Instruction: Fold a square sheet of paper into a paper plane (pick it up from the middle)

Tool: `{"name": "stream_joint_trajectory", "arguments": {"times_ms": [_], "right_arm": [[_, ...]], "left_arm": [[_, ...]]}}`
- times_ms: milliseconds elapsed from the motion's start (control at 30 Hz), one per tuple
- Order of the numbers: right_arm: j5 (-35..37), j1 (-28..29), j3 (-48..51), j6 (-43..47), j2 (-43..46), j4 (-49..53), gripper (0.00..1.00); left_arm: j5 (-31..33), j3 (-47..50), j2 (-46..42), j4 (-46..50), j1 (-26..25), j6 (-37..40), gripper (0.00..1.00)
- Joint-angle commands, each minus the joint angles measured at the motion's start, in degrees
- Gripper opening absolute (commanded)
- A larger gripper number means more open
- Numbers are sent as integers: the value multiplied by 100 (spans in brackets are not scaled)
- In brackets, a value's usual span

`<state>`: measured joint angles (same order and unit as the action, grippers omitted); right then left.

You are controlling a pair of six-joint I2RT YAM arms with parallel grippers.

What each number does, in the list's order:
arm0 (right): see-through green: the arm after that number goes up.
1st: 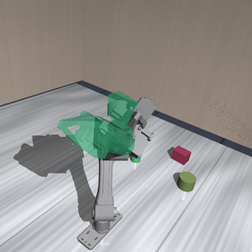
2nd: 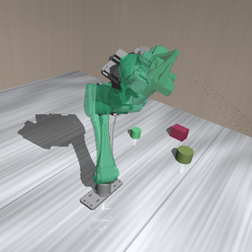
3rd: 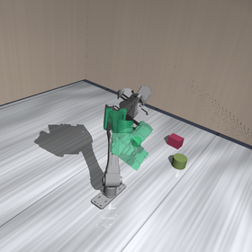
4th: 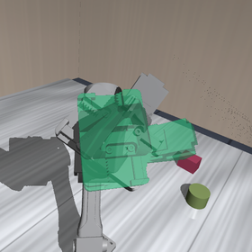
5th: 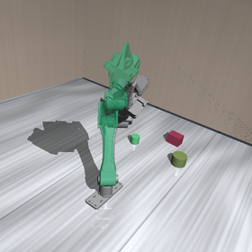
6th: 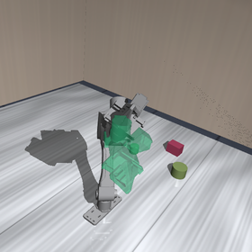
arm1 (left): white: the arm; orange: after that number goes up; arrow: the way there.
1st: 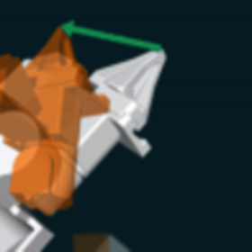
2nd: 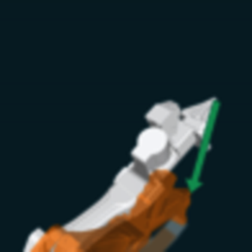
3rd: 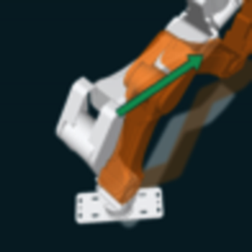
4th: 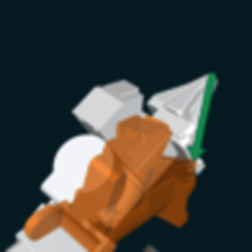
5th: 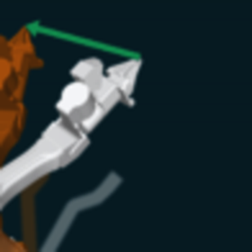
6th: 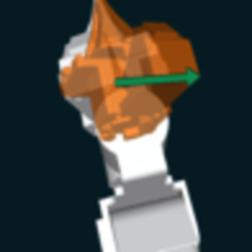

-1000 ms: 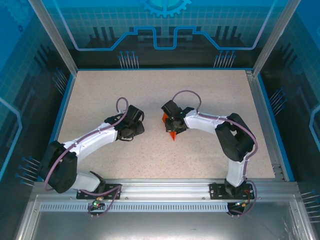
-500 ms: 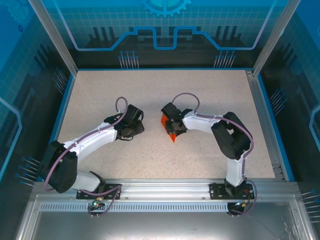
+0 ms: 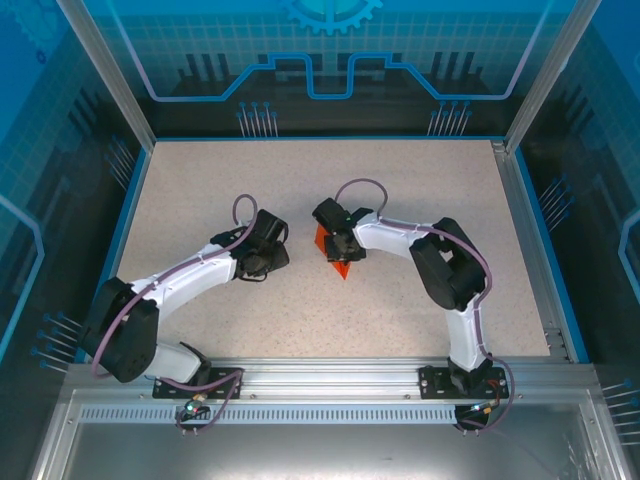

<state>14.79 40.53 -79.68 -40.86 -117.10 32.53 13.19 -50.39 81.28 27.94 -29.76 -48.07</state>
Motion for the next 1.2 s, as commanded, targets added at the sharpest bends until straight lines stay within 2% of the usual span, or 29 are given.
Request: {"name": "stream_joint_trajectory", "arguments": {"times_ms": [0, 367, 500, 767, 1167], "right_arm": [[146, 69, 133, -358, -546, 452, 34], [62, 109, -66, -488, -547, 499, 39], [95, 113, -43, -441, -240, 509, 40], [99, 113, -74, -215, 322, 531, 50], [147, 123, 101, -4, 1115, 491, 54]], "left_arm": [[-72, 27, 68, 14, 43, 35, 45], [-62, 23, 60, 53, 49, 61, 45], [-70, 46, 12, 35, 54, 60, 45], [-45, 16, -50, 35, 56, 114, 47], [7, 7, -94, 53, 51, 136, 48]]}}
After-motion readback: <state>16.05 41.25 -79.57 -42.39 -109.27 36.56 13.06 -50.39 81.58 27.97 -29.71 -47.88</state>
